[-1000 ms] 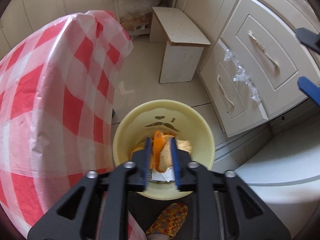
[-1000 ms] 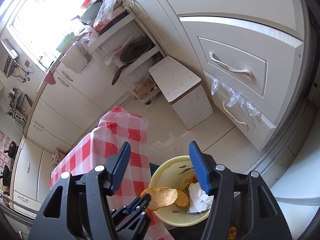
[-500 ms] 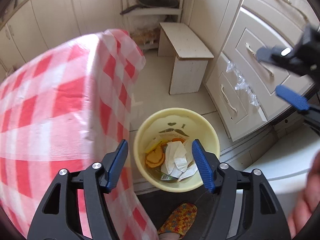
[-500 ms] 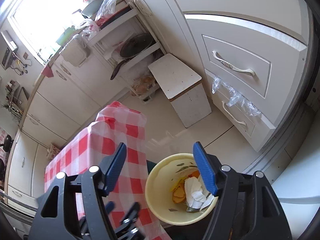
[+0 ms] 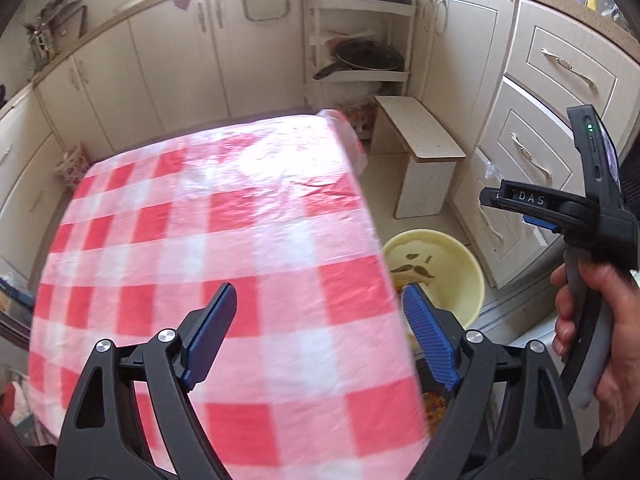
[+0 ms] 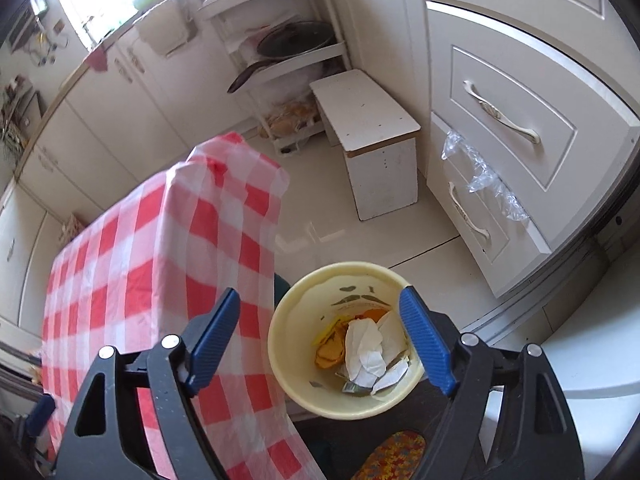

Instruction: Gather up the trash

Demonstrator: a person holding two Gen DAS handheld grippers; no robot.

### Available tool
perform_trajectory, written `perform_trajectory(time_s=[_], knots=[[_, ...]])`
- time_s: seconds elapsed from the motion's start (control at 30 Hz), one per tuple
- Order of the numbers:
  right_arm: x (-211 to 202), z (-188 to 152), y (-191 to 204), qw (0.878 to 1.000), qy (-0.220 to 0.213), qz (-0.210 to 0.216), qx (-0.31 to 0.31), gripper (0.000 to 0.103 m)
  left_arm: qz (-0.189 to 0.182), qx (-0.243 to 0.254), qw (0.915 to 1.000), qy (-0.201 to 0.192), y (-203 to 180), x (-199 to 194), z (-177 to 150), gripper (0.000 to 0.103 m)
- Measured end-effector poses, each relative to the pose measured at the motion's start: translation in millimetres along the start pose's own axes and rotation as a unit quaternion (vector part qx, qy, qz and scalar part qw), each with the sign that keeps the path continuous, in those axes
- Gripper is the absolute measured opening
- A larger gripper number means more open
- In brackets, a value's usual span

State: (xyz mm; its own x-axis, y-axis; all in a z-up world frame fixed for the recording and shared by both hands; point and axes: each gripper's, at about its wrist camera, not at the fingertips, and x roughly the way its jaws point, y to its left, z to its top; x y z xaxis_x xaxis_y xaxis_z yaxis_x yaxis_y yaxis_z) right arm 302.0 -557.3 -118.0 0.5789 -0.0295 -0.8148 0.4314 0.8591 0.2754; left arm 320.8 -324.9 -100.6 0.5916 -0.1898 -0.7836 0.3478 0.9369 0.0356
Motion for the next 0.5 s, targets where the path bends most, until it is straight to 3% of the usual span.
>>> perform_trajectory(time_s=[0.1, 0.23, 0.5], knots=[[-20.2, -12.4, 15.8, 1.000, -0.005, 0.013, -0.001, 0.079, 0.008, -0.003, 0.9999, -0.007, 23.1, -23.8, -12.1, 0.084], [-59.1, -36.1, 43.2, 0.999, -0.038, 0.034, -0.015, 0.090, 0.021, -0.011, 0.9995, -0.019, 55.9, -55.7, -32.1, 0.086], [-118.4, -112.6, 89.8, 0.992, -0.079, 0.060, -0.081, 0.092, 0.045, -0.057, 0.9966, -0.040, 115.3, -113.3, -74.4, 0.088]])
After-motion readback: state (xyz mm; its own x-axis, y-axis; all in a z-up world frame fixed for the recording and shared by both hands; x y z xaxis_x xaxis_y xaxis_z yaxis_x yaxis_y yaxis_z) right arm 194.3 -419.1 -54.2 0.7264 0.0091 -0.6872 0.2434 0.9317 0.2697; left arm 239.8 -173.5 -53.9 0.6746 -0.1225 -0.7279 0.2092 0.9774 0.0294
